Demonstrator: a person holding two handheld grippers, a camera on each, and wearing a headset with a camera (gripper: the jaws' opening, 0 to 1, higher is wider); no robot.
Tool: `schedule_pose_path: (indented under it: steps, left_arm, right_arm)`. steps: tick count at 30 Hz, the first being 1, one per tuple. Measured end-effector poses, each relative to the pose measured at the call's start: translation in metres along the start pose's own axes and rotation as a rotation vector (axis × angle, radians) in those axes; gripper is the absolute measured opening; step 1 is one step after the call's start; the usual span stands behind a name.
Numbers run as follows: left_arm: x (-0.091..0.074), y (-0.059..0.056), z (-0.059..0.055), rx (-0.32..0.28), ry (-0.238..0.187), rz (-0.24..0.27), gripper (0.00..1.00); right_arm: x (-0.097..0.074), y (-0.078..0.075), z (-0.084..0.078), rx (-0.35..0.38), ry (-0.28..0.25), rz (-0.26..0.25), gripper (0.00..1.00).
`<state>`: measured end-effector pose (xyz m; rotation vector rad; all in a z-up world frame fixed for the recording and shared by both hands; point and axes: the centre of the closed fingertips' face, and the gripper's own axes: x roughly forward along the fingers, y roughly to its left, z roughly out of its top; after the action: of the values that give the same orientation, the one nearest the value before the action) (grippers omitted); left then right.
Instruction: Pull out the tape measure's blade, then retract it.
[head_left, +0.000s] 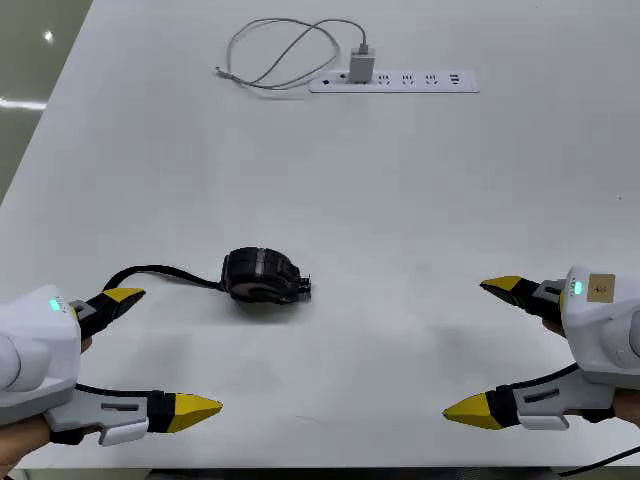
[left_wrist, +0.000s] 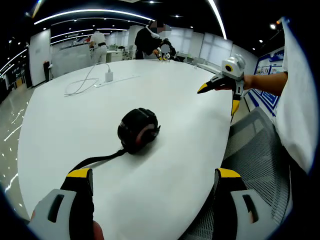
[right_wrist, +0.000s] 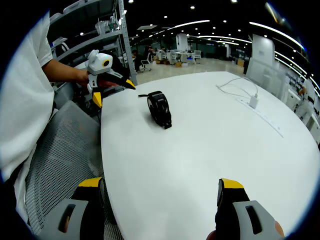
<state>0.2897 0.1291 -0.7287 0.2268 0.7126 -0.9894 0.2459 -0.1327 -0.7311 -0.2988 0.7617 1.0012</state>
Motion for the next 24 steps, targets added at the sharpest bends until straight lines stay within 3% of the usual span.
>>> schedule_pose_path:
  steps: [17,19,24]
  left_arm:
    - [0.0029,0.0005,0.0012,0.008,0.011,-0.004,0.99]
    - [0.0033,0.0017,0.005,0.019,-0.007,0.0,0.99]
    - [0.0037,0.0046,0.0067,-0.001,-0.009,0.003,0.99]
  right_arm:
    - [0.0026,-0.0008,-0.0005,0.006,-0.004,0.007,0.95]
    - [0.0033,-0.002,-0.0003,0.008,-0.004,0.006,0.95]
    - [0.0046,-0.0019,0.0,0.014,-0.003,0.016,0.96]
